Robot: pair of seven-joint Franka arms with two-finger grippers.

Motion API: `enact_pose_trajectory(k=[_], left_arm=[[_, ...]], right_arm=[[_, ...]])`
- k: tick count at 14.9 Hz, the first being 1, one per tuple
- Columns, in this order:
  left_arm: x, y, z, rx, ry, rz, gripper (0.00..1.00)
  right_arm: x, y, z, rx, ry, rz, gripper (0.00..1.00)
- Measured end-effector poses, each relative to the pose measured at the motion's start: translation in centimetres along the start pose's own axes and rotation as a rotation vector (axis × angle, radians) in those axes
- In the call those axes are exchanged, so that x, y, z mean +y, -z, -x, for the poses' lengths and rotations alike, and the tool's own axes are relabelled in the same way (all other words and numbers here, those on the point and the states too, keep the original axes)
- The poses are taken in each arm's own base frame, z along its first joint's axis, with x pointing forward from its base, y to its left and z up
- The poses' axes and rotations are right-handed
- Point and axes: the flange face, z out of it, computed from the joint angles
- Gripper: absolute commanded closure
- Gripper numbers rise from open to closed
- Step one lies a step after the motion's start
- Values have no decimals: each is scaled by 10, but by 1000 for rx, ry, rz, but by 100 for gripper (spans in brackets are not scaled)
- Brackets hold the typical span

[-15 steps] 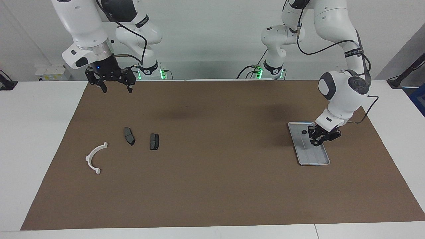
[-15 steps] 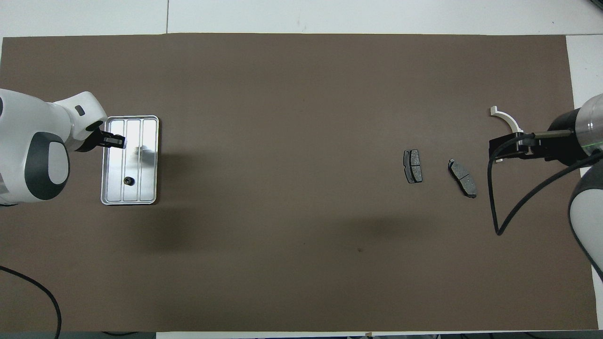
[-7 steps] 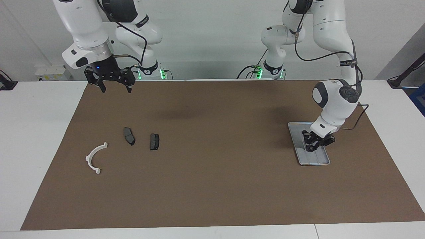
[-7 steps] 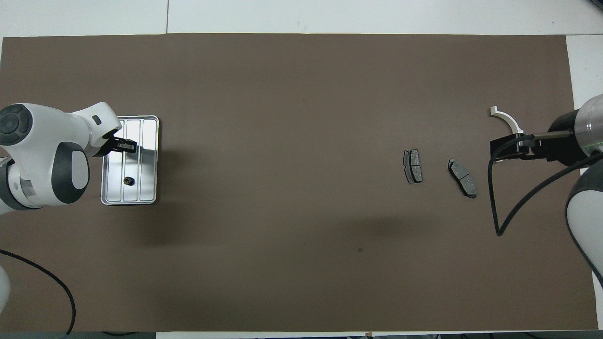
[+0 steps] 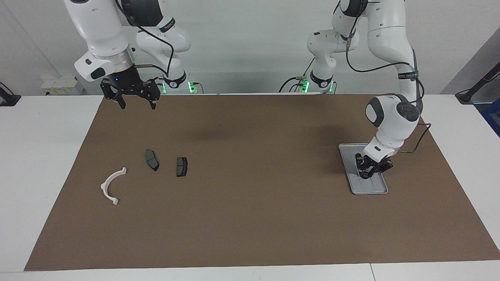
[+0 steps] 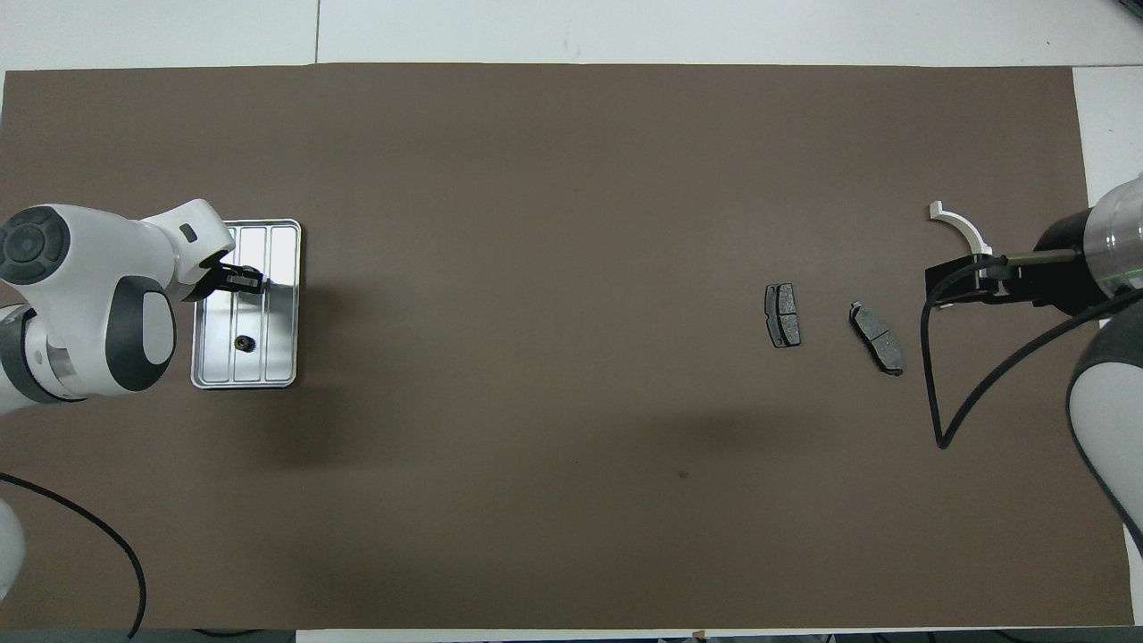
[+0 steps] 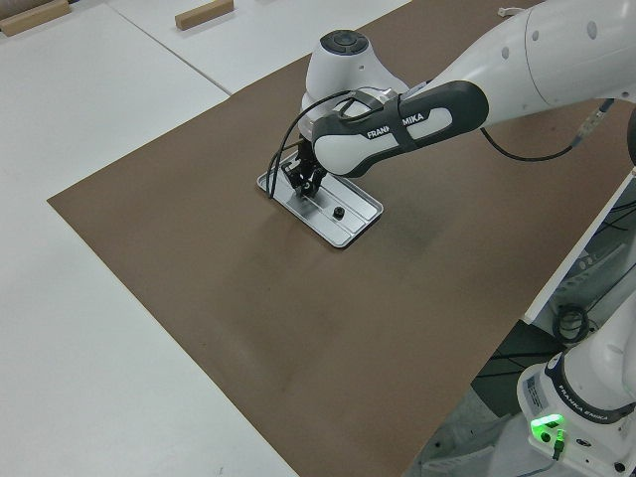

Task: Pick bearing gear from pile to tray

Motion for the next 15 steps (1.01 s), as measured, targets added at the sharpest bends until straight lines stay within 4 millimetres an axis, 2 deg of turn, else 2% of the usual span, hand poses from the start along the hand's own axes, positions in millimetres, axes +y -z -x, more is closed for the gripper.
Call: enact_pose_trajectory(k=[3,4,6,8,10,13,15], left_arm=[[-3,14,-7,-49,1,14,0],[-5,26,-13,-61,2,17,0],[-11,62,-27,-65,6,17,0],[-15,116,-38,-21,40,2,0],[-14,177,-42,60,123,-16,0],[-8,275,-35,187,359,-3,0],[4,317,-21,165,506,14,0]], right_arm=[[0,0,0,0,1,0,0],[-1,0,0,-1,1,0,0],[-1,-1,0,-1,3,0,0],[-1,-1,0,-2,2,0,0],[-1,-1,0,-2,2,0,0],[0,-1,0,-2,0,0,0],[0,-1,0,-2,0,-1,0]])
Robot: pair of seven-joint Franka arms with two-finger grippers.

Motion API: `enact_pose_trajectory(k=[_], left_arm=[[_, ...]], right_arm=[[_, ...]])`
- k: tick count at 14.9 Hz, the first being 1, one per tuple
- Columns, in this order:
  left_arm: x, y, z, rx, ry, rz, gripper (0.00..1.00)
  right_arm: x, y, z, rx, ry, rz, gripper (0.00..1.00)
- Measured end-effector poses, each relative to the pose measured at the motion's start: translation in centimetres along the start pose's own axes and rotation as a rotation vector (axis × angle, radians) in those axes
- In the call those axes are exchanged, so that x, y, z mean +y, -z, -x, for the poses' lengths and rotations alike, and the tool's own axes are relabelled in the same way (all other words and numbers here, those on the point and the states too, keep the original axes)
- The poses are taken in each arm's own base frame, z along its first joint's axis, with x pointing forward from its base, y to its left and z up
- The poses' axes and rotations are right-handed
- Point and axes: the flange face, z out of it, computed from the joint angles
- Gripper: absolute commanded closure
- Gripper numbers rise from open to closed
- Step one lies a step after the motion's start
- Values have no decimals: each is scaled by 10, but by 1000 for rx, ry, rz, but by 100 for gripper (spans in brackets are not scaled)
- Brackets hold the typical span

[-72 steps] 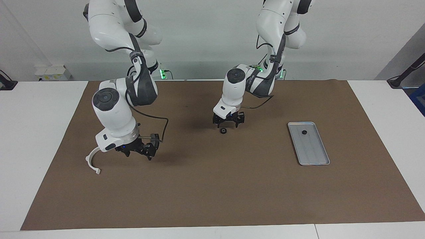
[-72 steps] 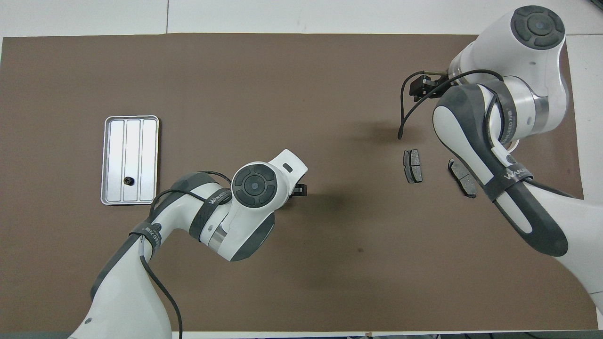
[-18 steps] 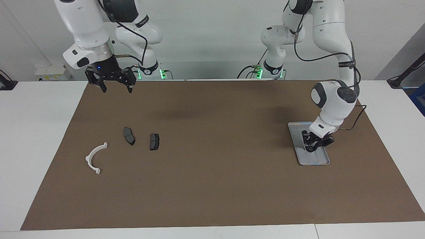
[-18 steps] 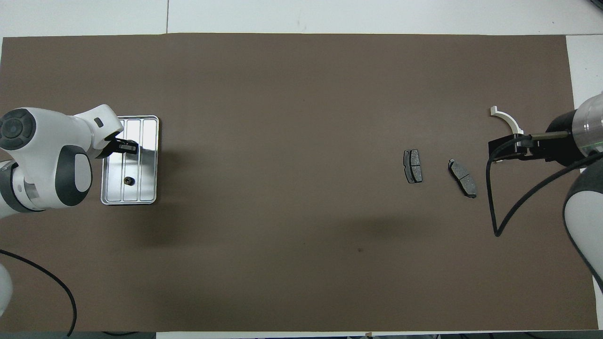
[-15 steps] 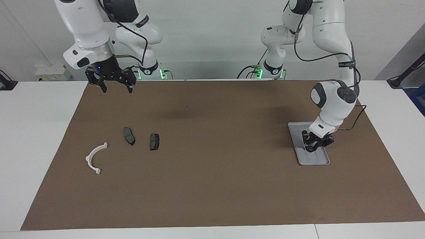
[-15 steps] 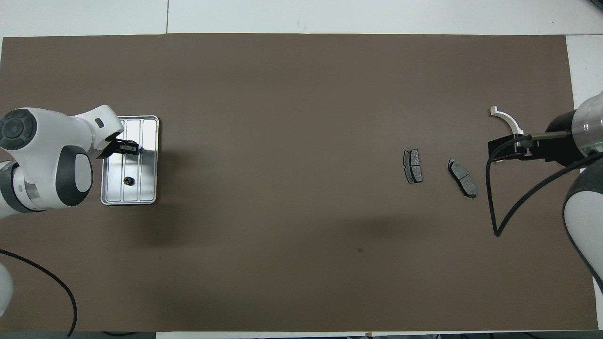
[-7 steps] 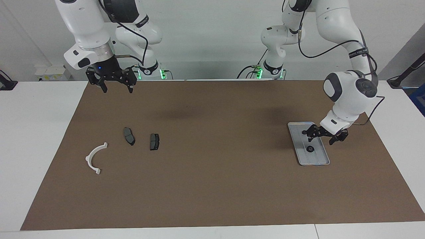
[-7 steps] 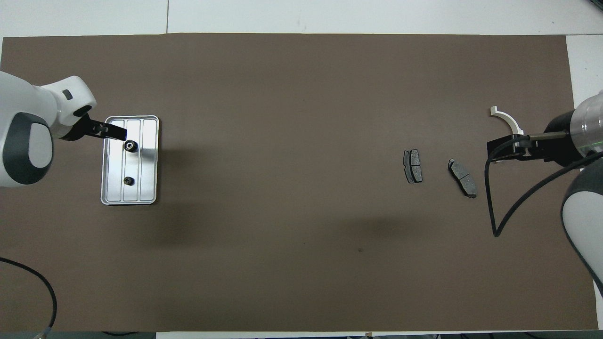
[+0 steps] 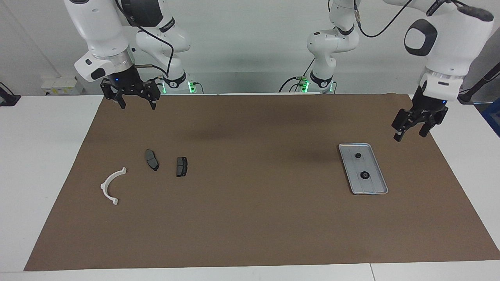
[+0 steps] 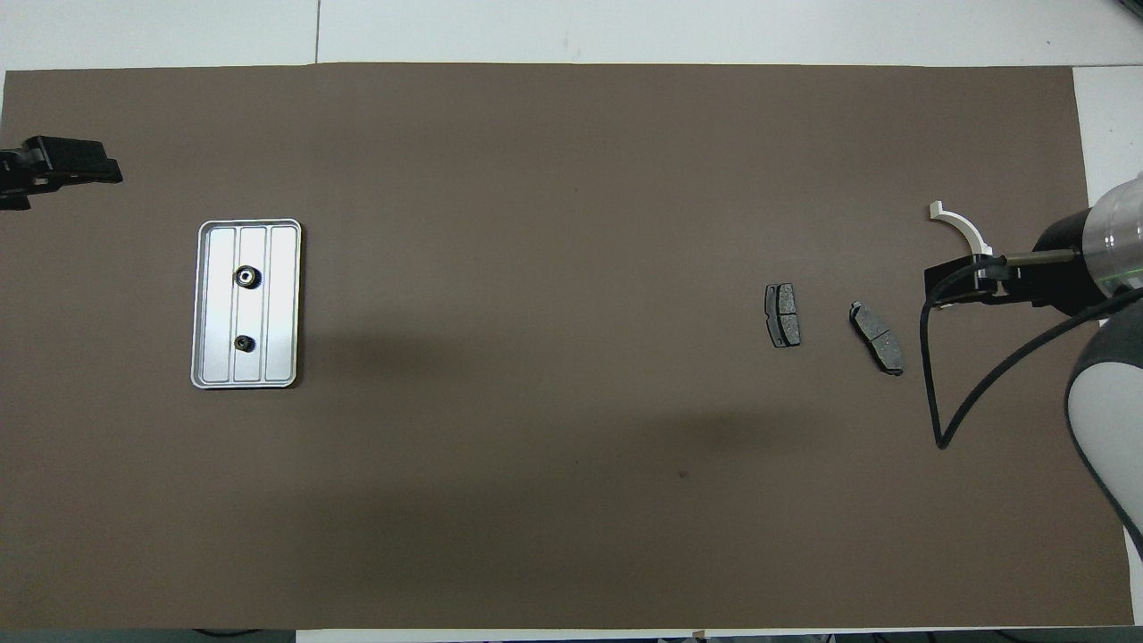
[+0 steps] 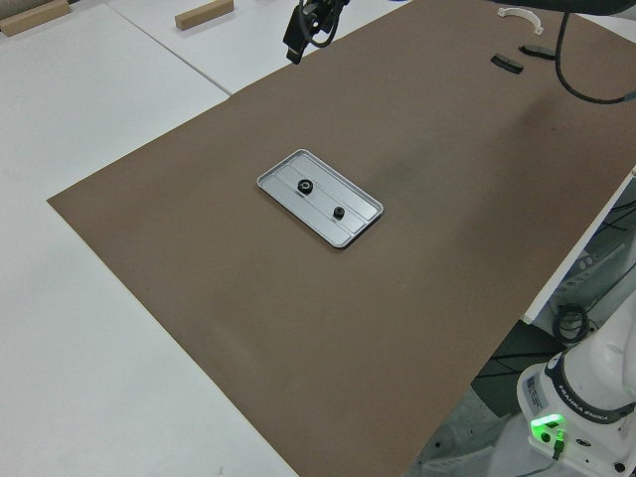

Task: Pick bearing gear from pile to tray

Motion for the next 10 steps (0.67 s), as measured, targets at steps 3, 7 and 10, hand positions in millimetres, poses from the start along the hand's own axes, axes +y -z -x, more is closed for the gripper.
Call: enact_pose_trajectory(k=[3,7,10], left_arm=[[0,24,32,-224,-49,-49,0],[-2,43,47,-280,-146,-49,0],[-6,56,49,-261,-201,-40,0]], right_arm=[[-3,0,0,-1,2,-12,0],[-5,0,1,-2,4,-20,0],[-3,0,0,-2,1,-20,0]])
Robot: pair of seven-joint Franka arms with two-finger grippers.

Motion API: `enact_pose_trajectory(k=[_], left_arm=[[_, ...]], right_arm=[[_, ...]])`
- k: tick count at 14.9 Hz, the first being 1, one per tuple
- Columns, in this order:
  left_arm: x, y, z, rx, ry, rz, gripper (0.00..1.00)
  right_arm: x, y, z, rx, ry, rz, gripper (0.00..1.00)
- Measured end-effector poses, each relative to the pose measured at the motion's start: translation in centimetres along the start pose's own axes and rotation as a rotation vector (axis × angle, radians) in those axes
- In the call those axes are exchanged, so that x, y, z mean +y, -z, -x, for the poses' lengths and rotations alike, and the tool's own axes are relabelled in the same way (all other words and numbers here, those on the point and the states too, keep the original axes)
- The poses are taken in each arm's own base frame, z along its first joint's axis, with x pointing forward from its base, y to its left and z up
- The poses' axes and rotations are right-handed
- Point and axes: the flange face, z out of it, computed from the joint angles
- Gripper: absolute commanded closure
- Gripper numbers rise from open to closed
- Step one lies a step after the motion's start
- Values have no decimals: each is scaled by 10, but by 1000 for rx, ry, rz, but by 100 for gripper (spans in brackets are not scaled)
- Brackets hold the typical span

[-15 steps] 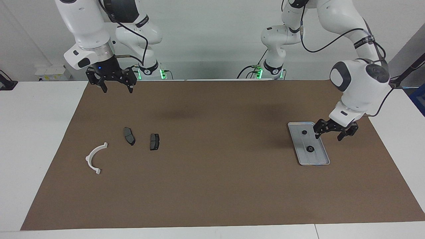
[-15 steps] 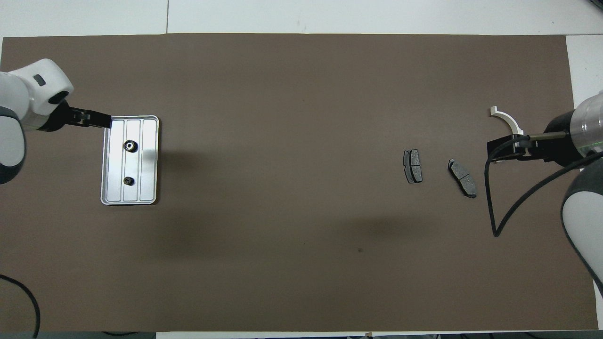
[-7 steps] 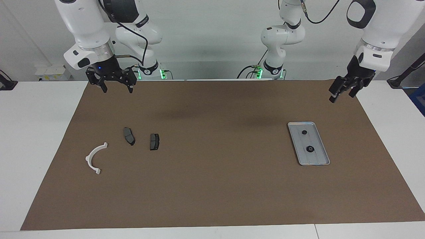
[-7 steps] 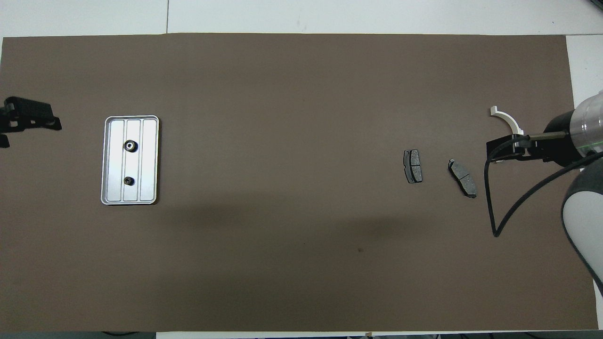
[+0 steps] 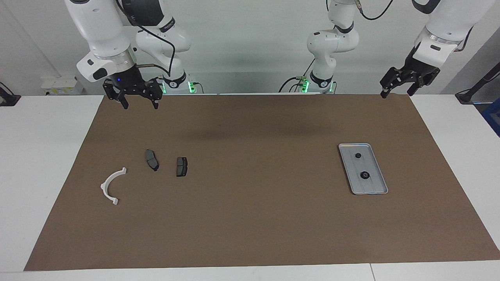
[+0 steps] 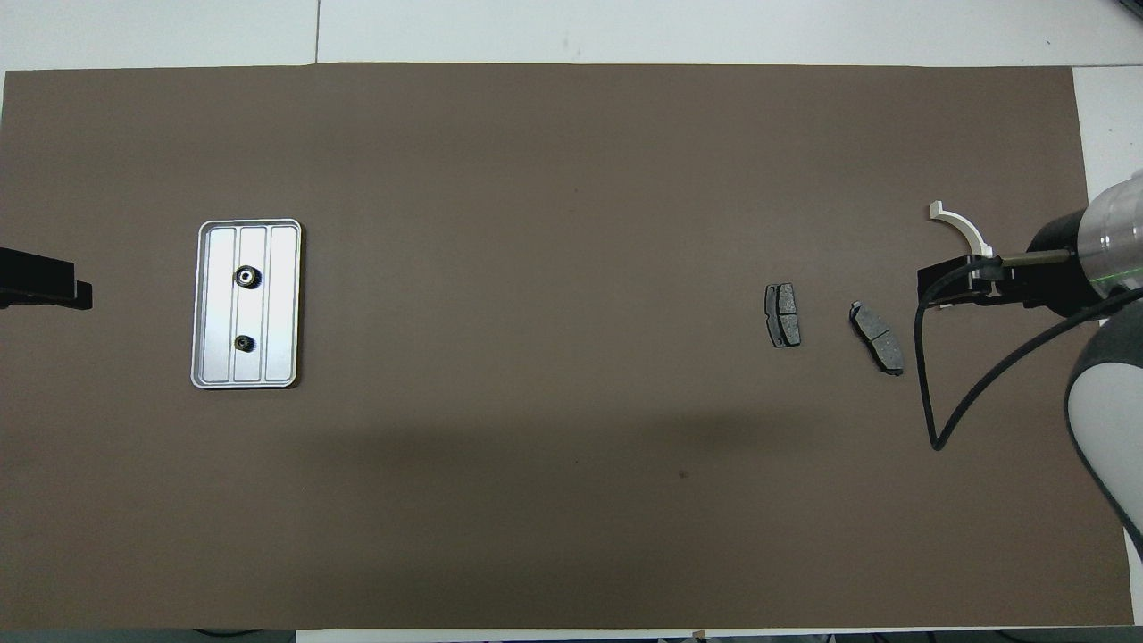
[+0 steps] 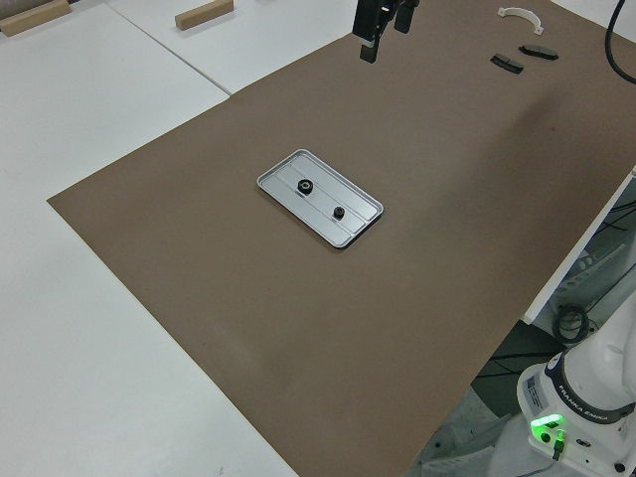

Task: Pick bearing gear from pile to tray

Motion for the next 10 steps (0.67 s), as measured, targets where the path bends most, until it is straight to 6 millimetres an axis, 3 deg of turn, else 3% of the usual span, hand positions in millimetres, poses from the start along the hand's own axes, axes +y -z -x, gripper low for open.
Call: enact_pose_trajectory(k=[6,10], left_arm=[[-8,3,0,12,-3,0,0],[7,1,0,8,-49,-22,0]], right_arm=[[1,0,0,0,-1,0,0],[0,0,0,0,1,0,0]])
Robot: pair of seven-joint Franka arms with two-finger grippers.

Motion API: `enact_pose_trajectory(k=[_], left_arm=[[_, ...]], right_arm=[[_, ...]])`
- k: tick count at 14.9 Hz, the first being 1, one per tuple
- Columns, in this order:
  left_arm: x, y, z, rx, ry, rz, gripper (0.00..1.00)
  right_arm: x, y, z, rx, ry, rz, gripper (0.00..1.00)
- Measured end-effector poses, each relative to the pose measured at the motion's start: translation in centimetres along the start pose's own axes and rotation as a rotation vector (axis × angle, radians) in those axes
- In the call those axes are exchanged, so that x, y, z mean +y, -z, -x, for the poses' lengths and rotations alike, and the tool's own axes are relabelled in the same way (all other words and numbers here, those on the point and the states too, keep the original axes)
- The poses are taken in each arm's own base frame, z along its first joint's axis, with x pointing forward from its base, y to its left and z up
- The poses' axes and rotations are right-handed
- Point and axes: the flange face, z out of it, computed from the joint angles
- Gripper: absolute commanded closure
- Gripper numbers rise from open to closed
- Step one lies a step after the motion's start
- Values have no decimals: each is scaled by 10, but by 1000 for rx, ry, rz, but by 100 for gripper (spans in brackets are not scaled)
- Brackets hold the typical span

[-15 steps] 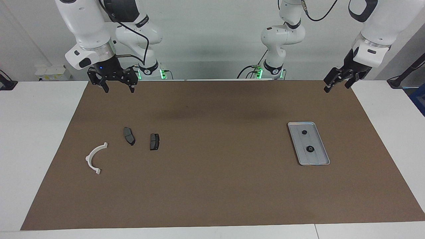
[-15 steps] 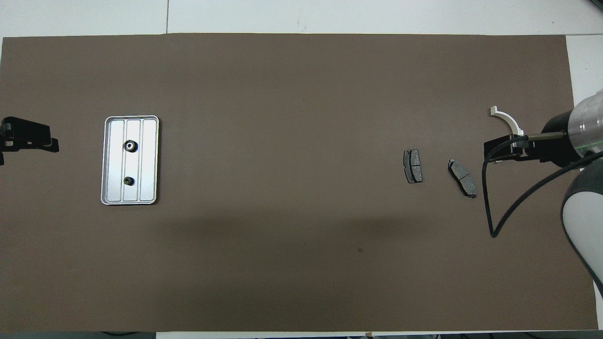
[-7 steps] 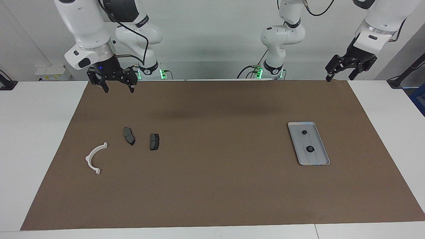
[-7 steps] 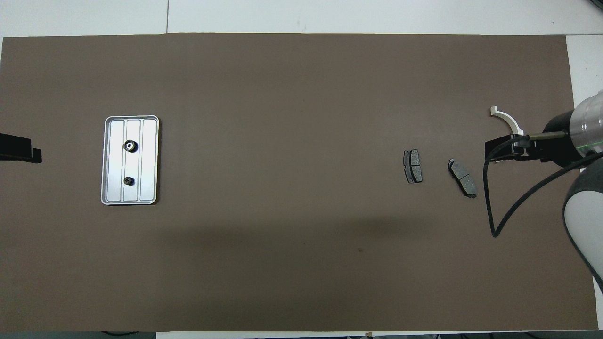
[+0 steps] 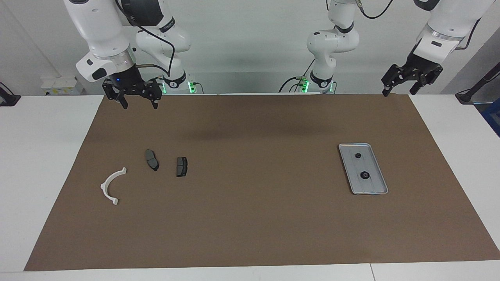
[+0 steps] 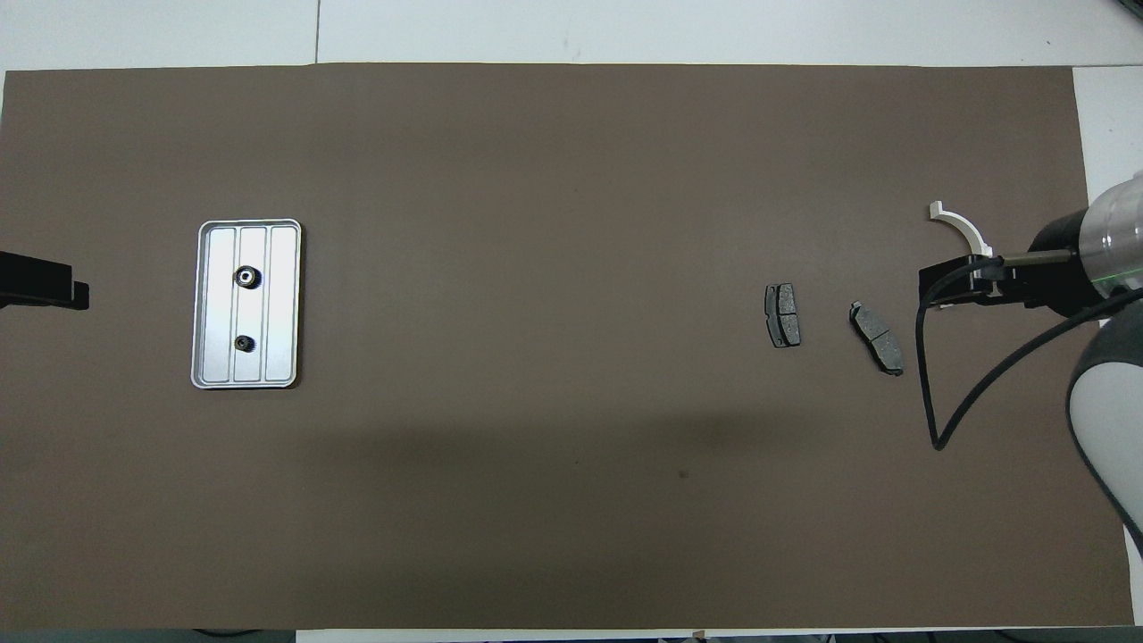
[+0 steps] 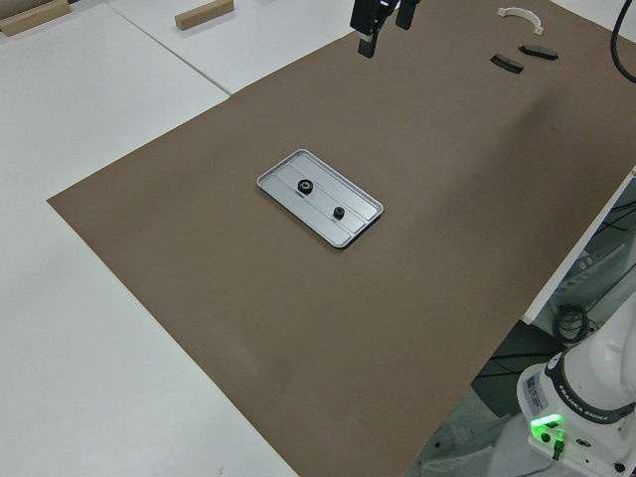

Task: Pick bearing gear from pile to tray

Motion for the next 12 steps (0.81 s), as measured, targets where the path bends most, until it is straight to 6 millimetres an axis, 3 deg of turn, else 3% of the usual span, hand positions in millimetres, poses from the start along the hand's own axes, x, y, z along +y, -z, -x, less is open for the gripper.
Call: enact_pose_trajectory(k=[12], left_arm=[[11,-1,1,-19,-28,-11,0]], right_arm=[[-4,0,1,-1,8,0,0]])
